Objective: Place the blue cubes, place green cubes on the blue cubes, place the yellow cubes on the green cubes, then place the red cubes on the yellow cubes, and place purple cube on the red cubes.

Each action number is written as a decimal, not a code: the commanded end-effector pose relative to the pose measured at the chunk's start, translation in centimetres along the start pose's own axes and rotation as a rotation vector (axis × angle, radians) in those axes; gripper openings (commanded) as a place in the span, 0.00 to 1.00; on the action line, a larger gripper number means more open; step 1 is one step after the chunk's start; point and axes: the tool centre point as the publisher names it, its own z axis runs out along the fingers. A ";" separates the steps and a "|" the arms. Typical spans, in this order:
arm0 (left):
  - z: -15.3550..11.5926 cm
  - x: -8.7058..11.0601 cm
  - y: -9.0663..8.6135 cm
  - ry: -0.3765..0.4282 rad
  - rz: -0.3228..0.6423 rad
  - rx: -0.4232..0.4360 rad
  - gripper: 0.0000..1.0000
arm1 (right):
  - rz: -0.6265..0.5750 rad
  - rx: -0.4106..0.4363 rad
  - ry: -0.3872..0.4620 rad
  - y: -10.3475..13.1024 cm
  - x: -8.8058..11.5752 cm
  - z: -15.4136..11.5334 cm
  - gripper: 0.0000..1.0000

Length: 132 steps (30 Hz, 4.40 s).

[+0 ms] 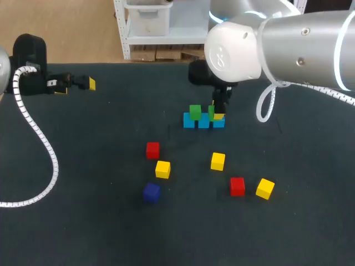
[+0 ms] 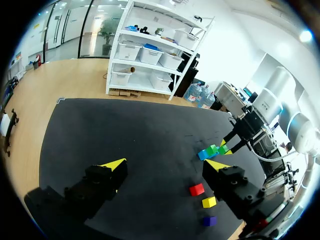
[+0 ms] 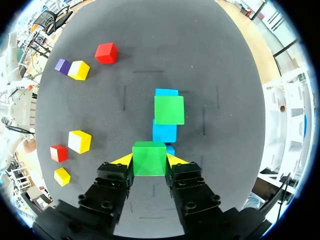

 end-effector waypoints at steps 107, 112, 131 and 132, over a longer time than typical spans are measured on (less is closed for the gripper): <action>0.0 0.1 0.2 -0.006 0.002 0.011 1.00 | 0.066 0.038 -0.080 -1.1 -0.7 1.0 0.48; 0.0 0.1 0.2 -0.006 0.002 0.011 1.00 | 0.065 0.036 -0.080 -1.0 -0.7 1.0 0.41; 0.0 0.1 0.2 -0.006 0.002 0.011 1.00 | 0.064 0.039 -0.079 -1.0 -0.6 0.9 0.71; 0.0 0.1 0.2 -0.006 0.002 0.011 1.00 | 0.064 0.039 -0.079 -1.0 -0.6 0.9 0.84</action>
